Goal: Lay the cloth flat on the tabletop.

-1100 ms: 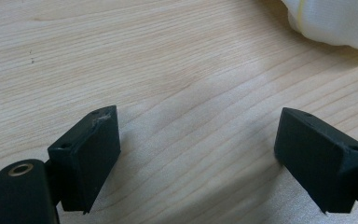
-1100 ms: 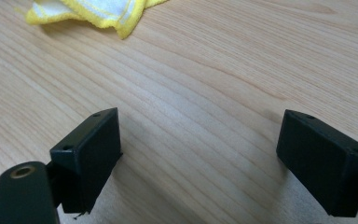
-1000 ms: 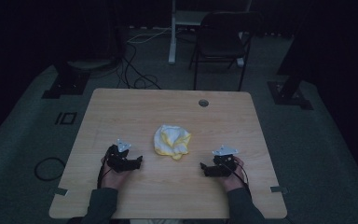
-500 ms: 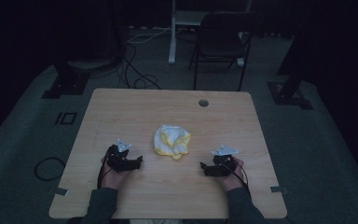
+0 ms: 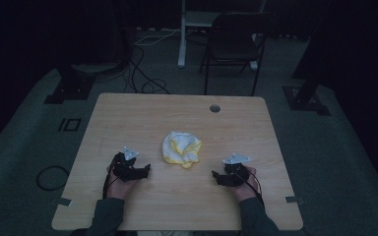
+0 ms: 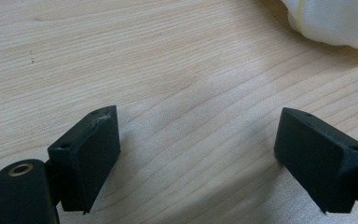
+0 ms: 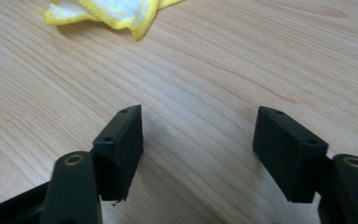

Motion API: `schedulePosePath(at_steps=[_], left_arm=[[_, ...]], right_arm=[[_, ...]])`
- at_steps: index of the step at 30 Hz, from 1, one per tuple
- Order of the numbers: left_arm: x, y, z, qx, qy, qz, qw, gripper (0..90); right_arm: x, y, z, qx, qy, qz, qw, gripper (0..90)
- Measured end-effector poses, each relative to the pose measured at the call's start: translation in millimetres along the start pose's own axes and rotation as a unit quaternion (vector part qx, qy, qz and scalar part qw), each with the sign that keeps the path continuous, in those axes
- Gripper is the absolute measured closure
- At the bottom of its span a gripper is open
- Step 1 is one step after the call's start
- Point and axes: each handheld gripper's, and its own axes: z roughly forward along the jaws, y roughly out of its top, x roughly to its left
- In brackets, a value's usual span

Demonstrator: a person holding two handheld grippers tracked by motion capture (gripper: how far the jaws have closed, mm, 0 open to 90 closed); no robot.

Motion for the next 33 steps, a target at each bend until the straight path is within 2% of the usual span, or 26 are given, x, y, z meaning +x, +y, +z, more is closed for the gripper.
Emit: schedulePosePath(at_steps=[6, 17, 20, 33], left_arm=[[0.0, 0.1, 0.0, 0.0, 0.0, 0.0, 1.0, 14.6], [-0.2, 0.1, 0.0, 0.001, 0.001, 0.0, 1.0, 14.6], [-0.3, 0.1, -0.1, 0.001, 0.001, 0.0, 1.0, 14.6], [-0.6, 0.0, 0.0, 0.0, 0.002, -0.001, 1.0, 14.7]], right_arm=[[1.3, 1.8, -4.4, -0.004, -0.001, 0.003, 1.0, 37.7], [1.6, 14.5, -24.8, -0.042, -0.007, -0.001, 0.9991, 38.1], [2.3, 17.1, -28.7, -0.048, 0.001, 0.0, 0.9988, 38.1], [12.6, 32.9, -38.4, -0.066, 0.002, -0.019, 0.9976, 38.0]])
